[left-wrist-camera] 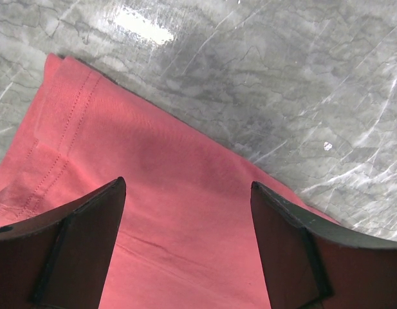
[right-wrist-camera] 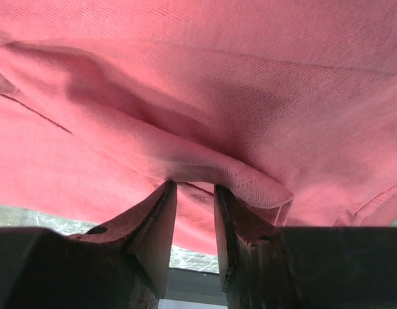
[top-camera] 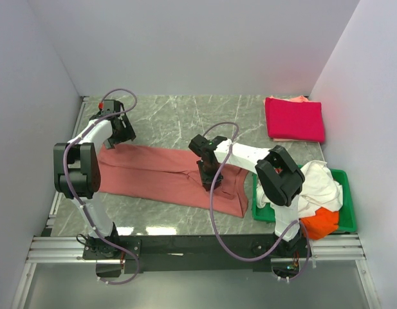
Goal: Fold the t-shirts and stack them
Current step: Fold the tshirt
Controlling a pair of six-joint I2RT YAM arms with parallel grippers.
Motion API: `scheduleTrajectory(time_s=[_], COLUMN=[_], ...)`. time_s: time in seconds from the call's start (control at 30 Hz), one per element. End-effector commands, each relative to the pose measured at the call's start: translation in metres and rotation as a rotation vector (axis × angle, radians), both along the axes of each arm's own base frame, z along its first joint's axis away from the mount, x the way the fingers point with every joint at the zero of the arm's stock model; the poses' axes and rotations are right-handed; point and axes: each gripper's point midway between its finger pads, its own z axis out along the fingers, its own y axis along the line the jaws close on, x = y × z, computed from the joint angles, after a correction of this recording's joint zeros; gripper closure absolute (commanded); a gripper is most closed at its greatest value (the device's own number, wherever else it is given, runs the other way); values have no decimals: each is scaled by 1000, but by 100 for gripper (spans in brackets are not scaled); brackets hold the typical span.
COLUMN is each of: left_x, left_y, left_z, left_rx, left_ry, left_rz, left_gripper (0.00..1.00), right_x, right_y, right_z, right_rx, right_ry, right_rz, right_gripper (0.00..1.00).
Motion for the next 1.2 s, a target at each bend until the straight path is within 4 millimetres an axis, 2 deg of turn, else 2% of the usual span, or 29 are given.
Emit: scheduleTrajectory(time_s=[0.0, 0.3, 0.67, 1.17], left_x=[4, 4, 3, 5], left_y=[-3, -3, -2, -3], left_z=[0, -3, -7, -11], left_rx=[-13, -14, -10, -13], left_ry=[-17, -11, 3, 9], left_rz=[-14, -13, -15, -15], left_gripper=[16, 16, 16, 16], right_x=[15, 19, 20, 9], right_y=[11, 30, 35, 23], right_z=[37, 68, 46, 4], right_rx=[64, 131, 125, 47], right_ry=[-93, -108, -73, 5], right_rz=[-2, 75, 98, 83], right_gripper=[63, 62, 62, 62])
